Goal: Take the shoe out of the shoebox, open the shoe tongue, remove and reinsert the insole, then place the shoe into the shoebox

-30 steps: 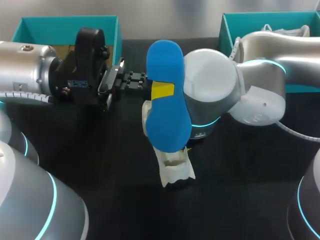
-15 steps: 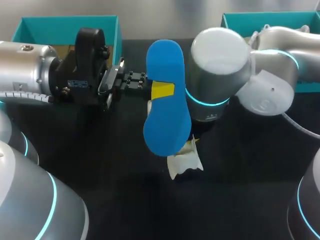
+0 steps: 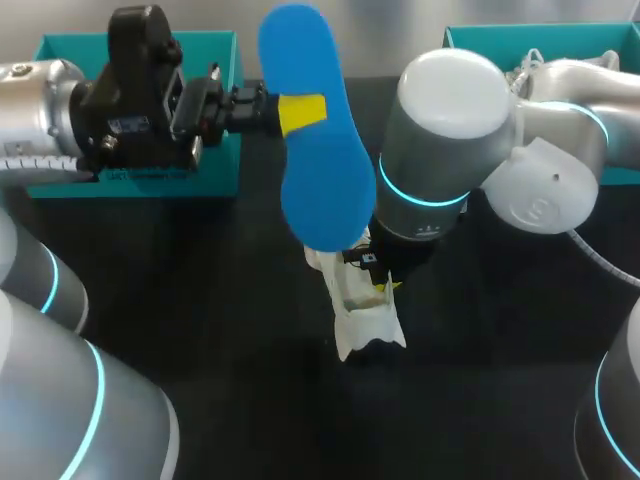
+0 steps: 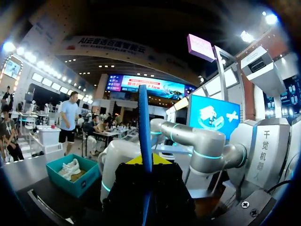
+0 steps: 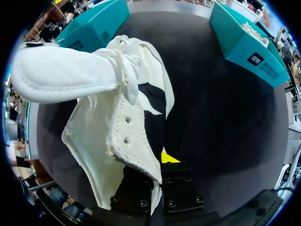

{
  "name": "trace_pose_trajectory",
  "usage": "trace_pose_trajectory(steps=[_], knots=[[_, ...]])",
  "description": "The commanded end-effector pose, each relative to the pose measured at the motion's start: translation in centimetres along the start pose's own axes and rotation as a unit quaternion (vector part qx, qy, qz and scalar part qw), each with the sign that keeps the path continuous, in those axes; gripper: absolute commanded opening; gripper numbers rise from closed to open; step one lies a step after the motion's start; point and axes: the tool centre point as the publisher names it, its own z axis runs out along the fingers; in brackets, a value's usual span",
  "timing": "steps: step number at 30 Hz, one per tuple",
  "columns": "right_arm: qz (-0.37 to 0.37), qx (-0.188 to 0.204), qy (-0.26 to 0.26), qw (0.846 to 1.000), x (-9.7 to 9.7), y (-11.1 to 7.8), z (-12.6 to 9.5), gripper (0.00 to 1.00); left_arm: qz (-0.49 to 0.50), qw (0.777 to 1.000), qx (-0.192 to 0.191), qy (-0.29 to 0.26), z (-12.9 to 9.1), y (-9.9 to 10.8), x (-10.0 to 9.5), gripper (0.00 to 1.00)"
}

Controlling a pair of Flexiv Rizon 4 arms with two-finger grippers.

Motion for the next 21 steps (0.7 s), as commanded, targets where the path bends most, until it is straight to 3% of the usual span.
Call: trace_pose_trajectory(steps=[1, 9, 21], knots=[[0.018, 0.01, -0.004, 1.0, 0.4, 0.3, 0.4, 0.0, -0.006, 1.0, -0.019, -0.009, -2.1, -0.2, 0.0, 0.0], [0.051, -0.003, -0.012, 0.999, 2.0, -0.1, 0.9, 0.0, -0.018, 0.999, -0.036, -0.019, -4.1, 0.3, 0.0, 0.0], [0.051, -0.003, -0.012, 0.999, 2.0, -0.1, 0.9, 0.0, -0.038, 0.997, -0.049, -0.039, -6.1, 0.9, -0.6, 0.0]])
